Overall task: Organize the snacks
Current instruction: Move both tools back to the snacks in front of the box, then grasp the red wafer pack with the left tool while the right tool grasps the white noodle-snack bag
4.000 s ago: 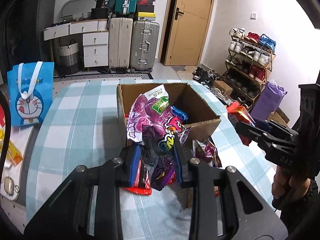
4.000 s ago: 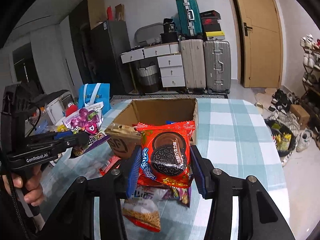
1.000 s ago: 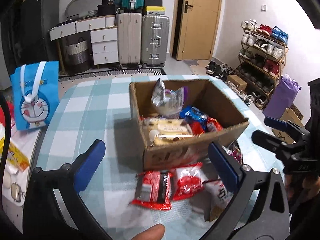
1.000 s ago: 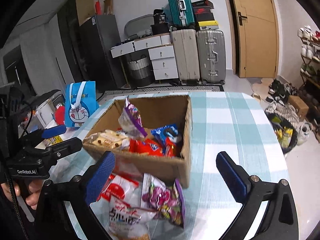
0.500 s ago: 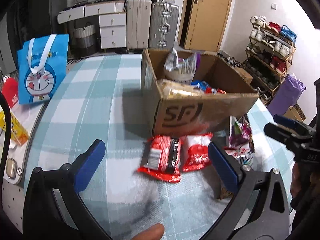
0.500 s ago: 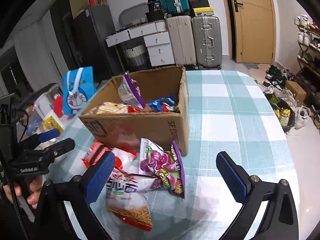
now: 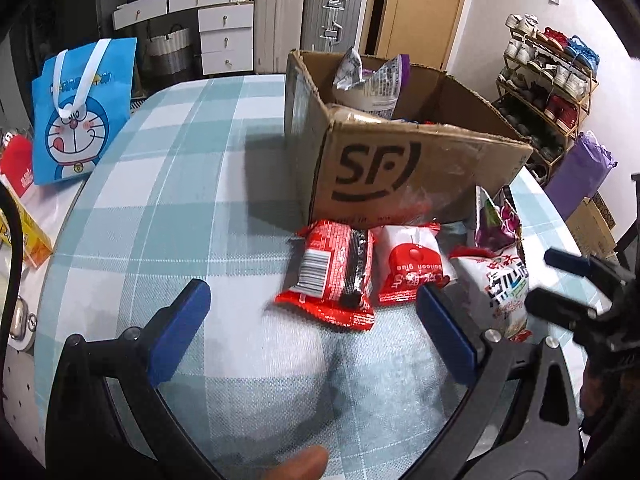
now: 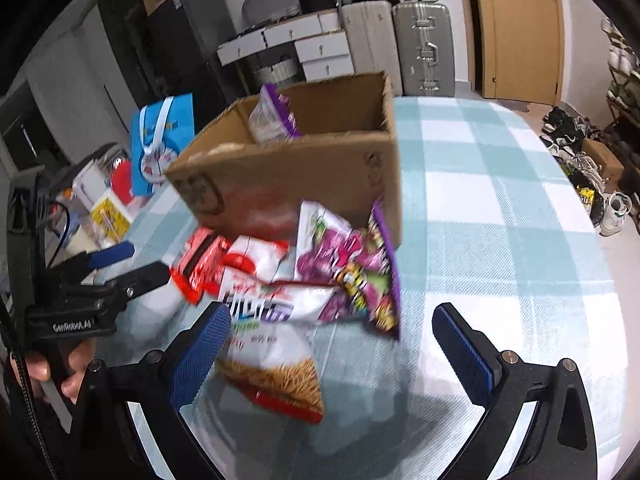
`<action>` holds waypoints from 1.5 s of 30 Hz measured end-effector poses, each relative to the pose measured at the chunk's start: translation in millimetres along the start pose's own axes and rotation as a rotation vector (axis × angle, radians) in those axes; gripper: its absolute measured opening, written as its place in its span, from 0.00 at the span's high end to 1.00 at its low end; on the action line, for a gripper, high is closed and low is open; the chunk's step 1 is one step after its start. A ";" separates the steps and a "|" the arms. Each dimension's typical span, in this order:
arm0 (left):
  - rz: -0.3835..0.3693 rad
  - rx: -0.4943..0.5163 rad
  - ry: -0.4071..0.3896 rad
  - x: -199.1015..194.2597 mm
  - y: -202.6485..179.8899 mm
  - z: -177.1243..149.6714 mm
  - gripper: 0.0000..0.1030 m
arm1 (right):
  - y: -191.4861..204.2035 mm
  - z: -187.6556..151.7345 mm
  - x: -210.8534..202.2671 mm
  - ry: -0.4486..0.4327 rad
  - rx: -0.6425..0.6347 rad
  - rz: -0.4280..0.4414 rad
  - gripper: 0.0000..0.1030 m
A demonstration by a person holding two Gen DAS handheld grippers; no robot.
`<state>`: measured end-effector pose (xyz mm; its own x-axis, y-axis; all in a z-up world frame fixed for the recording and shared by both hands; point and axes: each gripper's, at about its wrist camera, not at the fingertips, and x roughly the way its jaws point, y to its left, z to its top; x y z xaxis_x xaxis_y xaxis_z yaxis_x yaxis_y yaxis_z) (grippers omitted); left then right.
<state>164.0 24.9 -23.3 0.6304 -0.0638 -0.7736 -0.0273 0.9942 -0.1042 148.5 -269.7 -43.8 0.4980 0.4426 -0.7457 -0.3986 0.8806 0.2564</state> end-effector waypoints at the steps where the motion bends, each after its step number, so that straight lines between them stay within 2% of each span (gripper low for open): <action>1: -0.003 0.000 0.004 1.0 0.0 -0.9 0.01 | 0.9 -2.6 1.9 0.009 0.005 0.022 0.01; 3: 0.000 0.002 0.008 2.6 0.9 -3.0 0.01 | 0.5 -7.4 5.3 0.009 0.024 0.056 0.01; 10: 0.002 -0.002 0.035 11.2 1.3 -8.2 0.01 | 8.7 -12.9 19.7 0.060 0.002 0.085 0.02; 16: 0.012 0.000 0.043 16.3 4.1 -8.0 0.01 | 20.1 -13.6 30.7 0.084 -0.027 0.116 0.13; 18: 0.013 -0.002 0.042 16.8 5.4 -7.2 0.01 | 21.7 -14.0 34.7 0.095 -0.023 0.123 0.21; 20: 0.014 -0.007 0.044 18.2 6.9 -5.9 0.01 | 23.4 -14.1 37.4 0.096 -0.026 0.129 0.23; 27: 0.021 -0.028 0.059 26.5 12.5 -2.4 0.01 | 26.1 -13.5 30.6 0.037 -0.027 0.162 0.49; 30: 0.022 -0.040 0.065 32.0 15.3 0.1 0.01 | 27.1 -13.0 23.4 0.004 -0.027 0.164 0.53; 38: 0.016 -0.053 0.096 55.2 15.3 8.2 0.02 | 26.4 -14.9 5.2 -0.047 -0.037 0.174 0.54; 39: 0.009 -0.048 0.098 58.1 14.4 9.7 0.03 | 25.4 -15.7 3.7 -0.048 -0.034 0.179 0.54; 41: -0.015 -0.045 0.103 61.2 13.7 10.6 0.15 | 24.5 -15.6 0.5 -0.055 -0.034 0.181 0.54; 42: -0.017 -0.038 0.096 61.4 12.8 11.4 0.17 | 24.0 -15.7 -1.1 -0.059 -0.035 0.178 0.54; 45: -0.074 -0.014 0.084 59.3 8.9 11.8 0.43 | 21.5 -14.8 -3.4 -0.065 -0.028 0.171 0.54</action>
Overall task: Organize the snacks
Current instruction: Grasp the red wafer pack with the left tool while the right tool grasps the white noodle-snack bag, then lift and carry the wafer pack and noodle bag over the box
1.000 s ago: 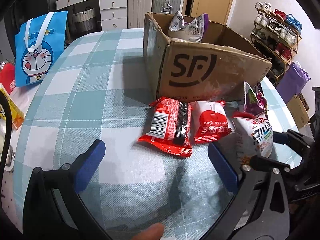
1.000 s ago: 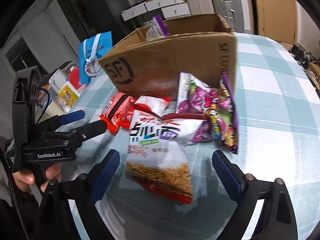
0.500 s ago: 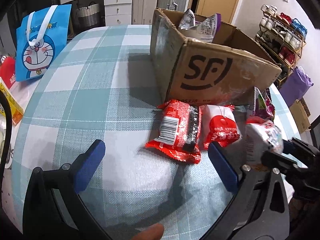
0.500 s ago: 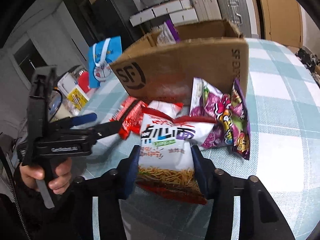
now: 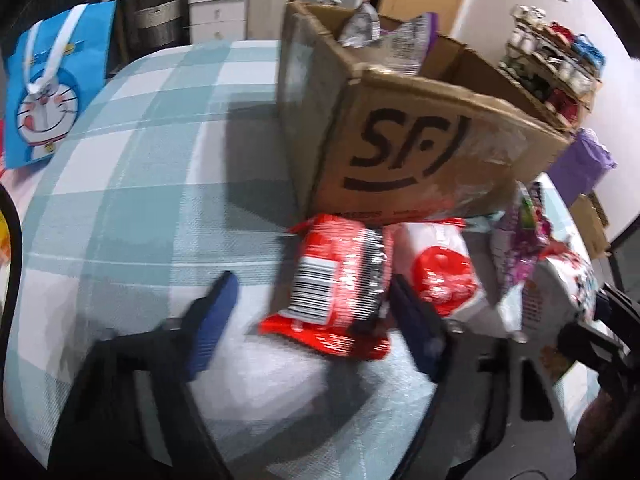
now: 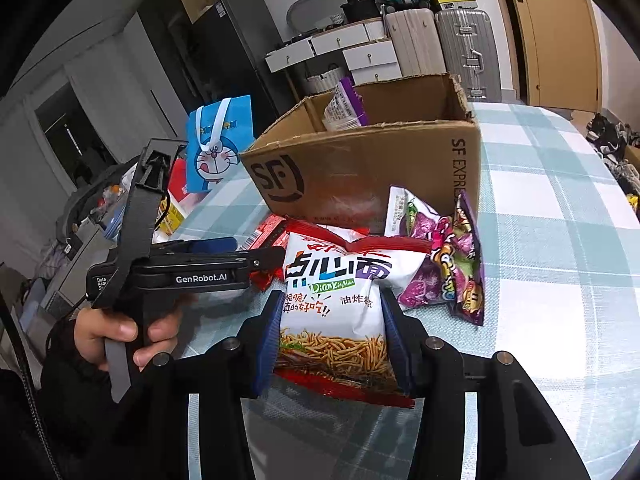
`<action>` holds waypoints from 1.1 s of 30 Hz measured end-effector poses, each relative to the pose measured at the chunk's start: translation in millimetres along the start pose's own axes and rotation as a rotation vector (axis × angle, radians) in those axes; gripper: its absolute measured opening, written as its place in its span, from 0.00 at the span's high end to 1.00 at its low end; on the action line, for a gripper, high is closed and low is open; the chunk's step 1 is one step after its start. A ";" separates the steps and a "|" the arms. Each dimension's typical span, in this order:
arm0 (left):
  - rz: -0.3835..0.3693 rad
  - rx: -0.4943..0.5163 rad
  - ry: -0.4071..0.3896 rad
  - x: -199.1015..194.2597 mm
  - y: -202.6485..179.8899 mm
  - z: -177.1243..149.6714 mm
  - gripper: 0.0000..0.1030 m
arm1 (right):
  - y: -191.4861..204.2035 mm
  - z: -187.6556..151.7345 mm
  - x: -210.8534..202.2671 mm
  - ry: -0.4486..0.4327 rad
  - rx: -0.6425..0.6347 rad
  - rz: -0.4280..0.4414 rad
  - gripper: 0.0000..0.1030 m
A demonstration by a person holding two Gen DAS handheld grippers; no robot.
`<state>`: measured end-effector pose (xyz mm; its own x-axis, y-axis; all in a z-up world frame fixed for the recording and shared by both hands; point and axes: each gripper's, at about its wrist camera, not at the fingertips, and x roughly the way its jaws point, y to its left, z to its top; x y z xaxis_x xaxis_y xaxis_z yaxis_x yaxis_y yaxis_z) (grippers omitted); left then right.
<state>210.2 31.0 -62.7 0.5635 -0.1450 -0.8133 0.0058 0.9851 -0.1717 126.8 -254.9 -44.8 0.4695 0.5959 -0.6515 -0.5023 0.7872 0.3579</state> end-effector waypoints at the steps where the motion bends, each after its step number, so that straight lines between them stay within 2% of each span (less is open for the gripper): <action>1: -0.026 0.008 -0.001 -1.0 -1.8 -0.5 0.52 | -0.3 0.1 -0.5 0.000 0.001 0.000 0.54; 2: -0.030 0.012 -0.005 -2.8 -3.2 -1.4 0.60 | -1.0 0.1 -1.2 -0.003 -0.001 -0.005 0.54; 6: -0.053 0.012 -0.007 -9.1 -6.4 -7.0 0.60 | -2.1 0.5 -3.3 -0.015 0.005 -0.014 0.54; 18: -0.019 0.004 -0.068 -52.2 -8.8 -24.2 0.60 | -1.2 0.9 -13.9 -0.048 -0.007 -0.029 0.54; 33: -0.020 0.019 -0.188 -106.0 -21.7 0.5 0.60 | -18.9 23.3 -39.6 -0.123 0.022 -0.054 0.54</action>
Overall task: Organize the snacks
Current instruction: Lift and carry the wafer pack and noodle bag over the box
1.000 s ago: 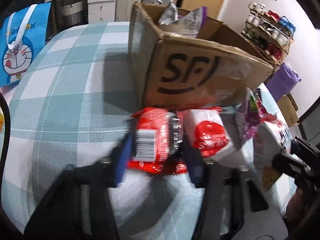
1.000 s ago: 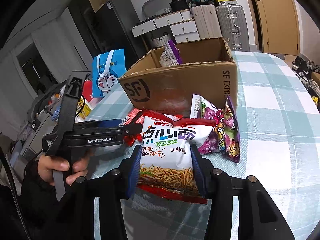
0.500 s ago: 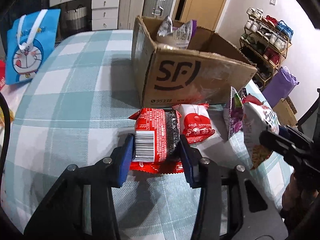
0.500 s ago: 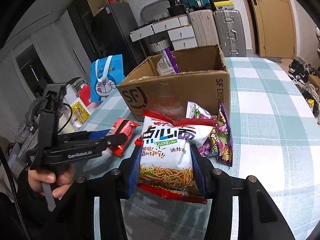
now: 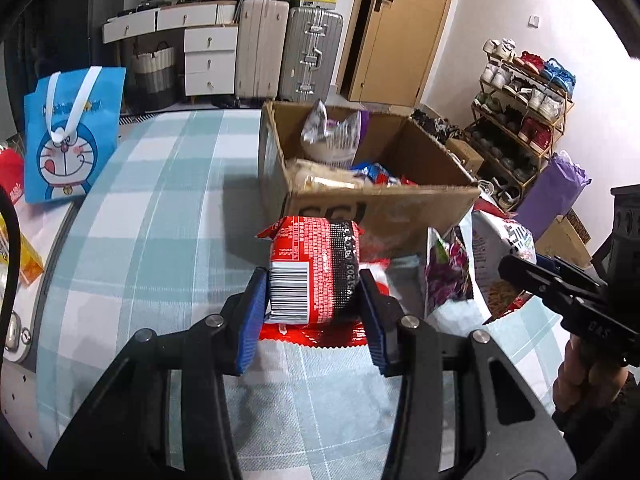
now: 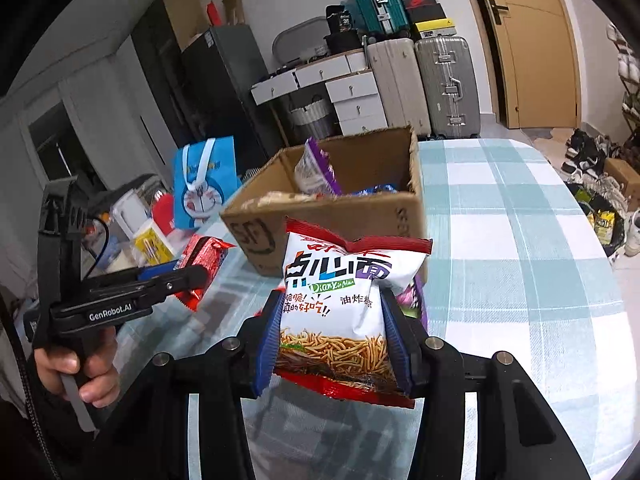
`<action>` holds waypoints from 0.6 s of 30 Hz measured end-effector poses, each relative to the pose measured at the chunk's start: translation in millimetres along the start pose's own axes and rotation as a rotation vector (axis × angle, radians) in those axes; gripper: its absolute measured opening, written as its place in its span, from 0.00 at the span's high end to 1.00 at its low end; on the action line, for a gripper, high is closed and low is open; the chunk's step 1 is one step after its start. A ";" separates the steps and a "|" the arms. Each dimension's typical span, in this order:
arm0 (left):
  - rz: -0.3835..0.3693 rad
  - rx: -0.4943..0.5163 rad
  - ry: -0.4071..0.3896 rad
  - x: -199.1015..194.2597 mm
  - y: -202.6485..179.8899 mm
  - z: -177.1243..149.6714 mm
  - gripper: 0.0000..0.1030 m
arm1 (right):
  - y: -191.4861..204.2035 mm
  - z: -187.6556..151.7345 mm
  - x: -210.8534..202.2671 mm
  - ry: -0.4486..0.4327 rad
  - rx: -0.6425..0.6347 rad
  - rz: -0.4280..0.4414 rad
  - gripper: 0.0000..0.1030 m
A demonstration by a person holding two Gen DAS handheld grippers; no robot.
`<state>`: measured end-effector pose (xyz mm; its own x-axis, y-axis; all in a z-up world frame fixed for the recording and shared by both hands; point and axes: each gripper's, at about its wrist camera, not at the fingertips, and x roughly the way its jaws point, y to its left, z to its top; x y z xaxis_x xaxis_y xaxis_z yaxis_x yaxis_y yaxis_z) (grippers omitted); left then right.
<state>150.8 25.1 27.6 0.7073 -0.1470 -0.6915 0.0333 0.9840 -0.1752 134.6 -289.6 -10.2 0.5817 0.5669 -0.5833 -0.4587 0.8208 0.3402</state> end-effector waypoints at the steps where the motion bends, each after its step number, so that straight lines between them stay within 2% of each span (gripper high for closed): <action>1: 0.000 0.000 -0.005 -1.9 -1.0 2.5 0.60 | -0.5 2.5 -0.8 -0.004 -0.003 -0.005 0.54; 18: -0.013 0.026 -0.081 -12.5 -18.7 56.3 0.60 | -1.2 55.3 -3.0 -0.058 -0.014 -0.020 0.54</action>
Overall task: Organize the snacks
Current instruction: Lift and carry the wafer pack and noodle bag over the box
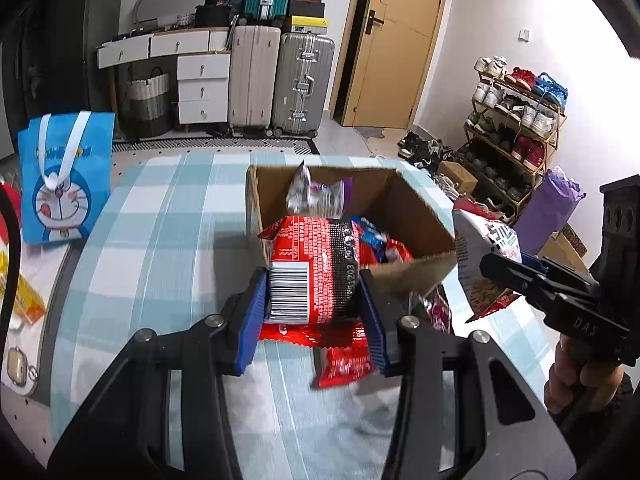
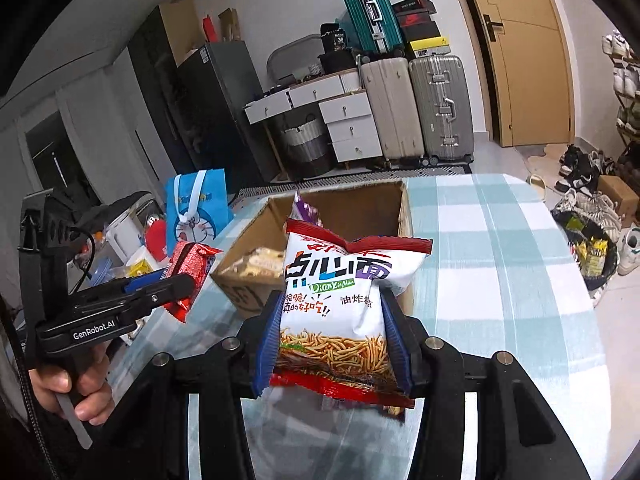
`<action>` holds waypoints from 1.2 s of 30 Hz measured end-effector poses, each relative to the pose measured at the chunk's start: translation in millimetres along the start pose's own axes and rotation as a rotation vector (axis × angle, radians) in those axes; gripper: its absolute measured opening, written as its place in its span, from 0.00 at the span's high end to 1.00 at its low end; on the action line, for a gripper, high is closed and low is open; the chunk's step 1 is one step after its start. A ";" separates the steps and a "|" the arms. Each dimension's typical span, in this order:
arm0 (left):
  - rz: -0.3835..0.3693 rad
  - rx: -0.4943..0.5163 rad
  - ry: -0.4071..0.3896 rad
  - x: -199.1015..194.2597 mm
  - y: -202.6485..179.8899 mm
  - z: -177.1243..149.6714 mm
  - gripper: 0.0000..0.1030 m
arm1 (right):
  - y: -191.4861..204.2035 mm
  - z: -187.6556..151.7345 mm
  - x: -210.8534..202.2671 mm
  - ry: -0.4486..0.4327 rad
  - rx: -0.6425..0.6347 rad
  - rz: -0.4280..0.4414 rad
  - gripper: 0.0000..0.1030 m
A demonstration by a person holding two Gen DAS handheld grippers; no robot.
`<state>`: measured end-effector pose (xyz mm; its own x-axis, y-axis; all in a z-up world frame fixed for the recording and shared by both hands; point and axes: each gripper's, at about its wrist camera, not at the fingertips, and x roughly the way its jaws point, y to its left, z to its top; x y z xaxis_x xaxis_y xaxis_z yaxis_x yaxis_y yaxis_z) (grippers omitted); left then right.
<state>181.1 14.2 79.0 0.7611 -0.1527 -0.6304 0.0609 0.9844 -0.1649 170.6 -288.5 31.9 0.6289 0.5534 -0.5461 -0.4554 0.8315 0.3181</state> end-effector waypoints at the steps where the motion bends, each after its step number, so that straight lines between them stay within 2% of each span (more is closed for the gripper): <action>1: 0.004 0.004 -0.005 0.7 -0.6 4.7 0.60 | 0.1 3.2 0.9 -0.004 -0.002 0.002 0.54; 9: 0.008 0.016 -0.014 17.9 -7.2 29.4 0.60 | 0.0 27.8 19.2 -0.015 -0.027 0.013 0.54; 19: 0.022 0.003 -0.010 50.7 -2.3 50.3 0.60 | -7.4 40.6 53.3 -0.006 -0.036 0.022 0.54; 29: 0.042 -0.027 0.000 81.7 8.7 59.7 0.60 | -12.4 51.7 74.2 -0.017 -0.034 0.012 0.54; 36: 0.074 -0.007 0.016 102.5 4.0 59.8 0.60 | -13.0 57.1 92.6 -0.010 -0.046 0.011 0.54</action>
<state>297.9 7.7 59.1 0.7528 -0.0805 -0.6533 0.0000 0.9925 -0.1223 270.7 -245.3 21.5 0.6296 0.5631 -0.5352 -0.4904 0.8224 0.2883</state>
